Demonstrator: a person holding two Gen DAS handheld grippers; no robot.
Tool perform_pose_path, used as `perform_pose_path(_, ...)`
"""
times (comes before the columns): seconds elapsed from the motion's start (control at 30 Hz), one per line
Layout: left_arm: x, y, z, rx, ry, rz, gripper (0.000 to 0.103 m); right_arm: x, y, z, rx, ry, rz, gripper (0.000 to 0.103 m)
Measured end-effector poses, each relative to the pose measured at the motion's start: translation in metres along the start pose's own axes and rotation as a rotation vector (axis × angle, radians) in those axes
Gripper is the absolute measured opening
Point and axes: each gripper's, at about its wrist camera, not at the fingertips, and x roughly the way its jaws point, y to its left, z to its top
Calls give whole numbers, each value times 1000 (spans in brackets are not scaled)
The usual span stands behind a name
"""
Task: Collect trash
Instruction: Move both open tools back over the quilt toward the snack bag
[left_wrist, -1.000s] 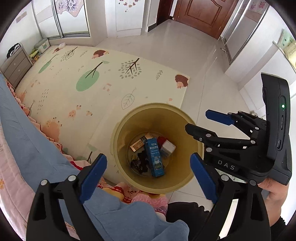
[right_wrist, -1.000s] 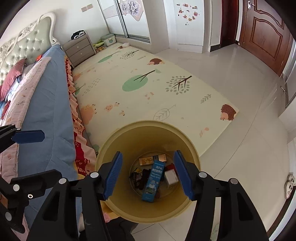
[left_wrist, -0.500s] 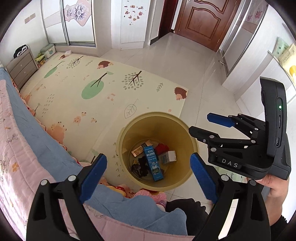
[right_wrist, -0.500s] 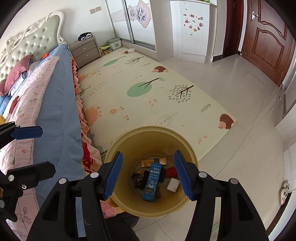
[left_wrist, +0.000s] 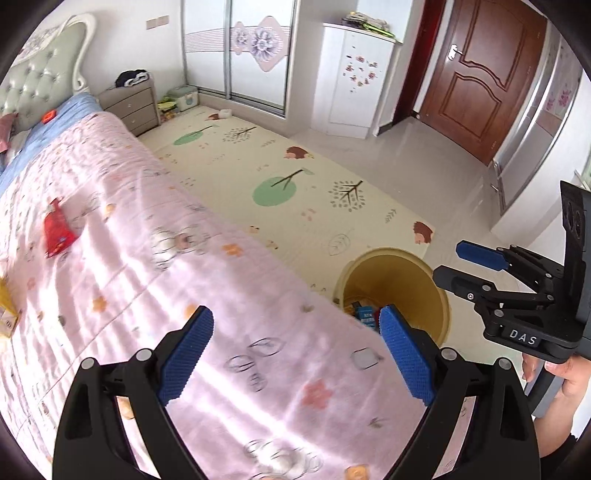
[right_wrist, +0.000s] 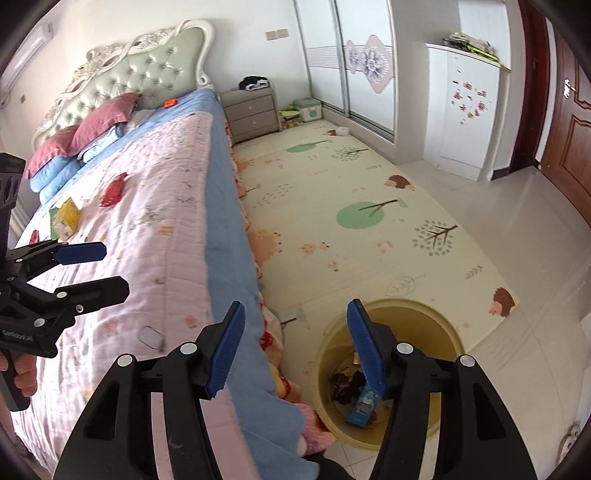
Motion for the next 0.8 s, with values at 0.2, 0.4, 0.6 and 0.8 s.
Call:
perform_pose_path(0.2, -30, 72, -22, -121, -14, 81, 92, 12, 80, 19, -105, -8, 109, 57)
perform_pose_path(0.4, -58, 141, -46, -221, -42, 142, 92, 31, 155, 29, -210, 12, 182, 57)
perform_pose_path(0.6, -89, 199, -69, -313, -99, 219, 92, 47, 220, 34, -291, 24, 254, 57)
perform_pose_path(0.8, -107, 259, -91, -400, -130, 296, 93, 74, 280, 40, -379, 76, 326, 57)
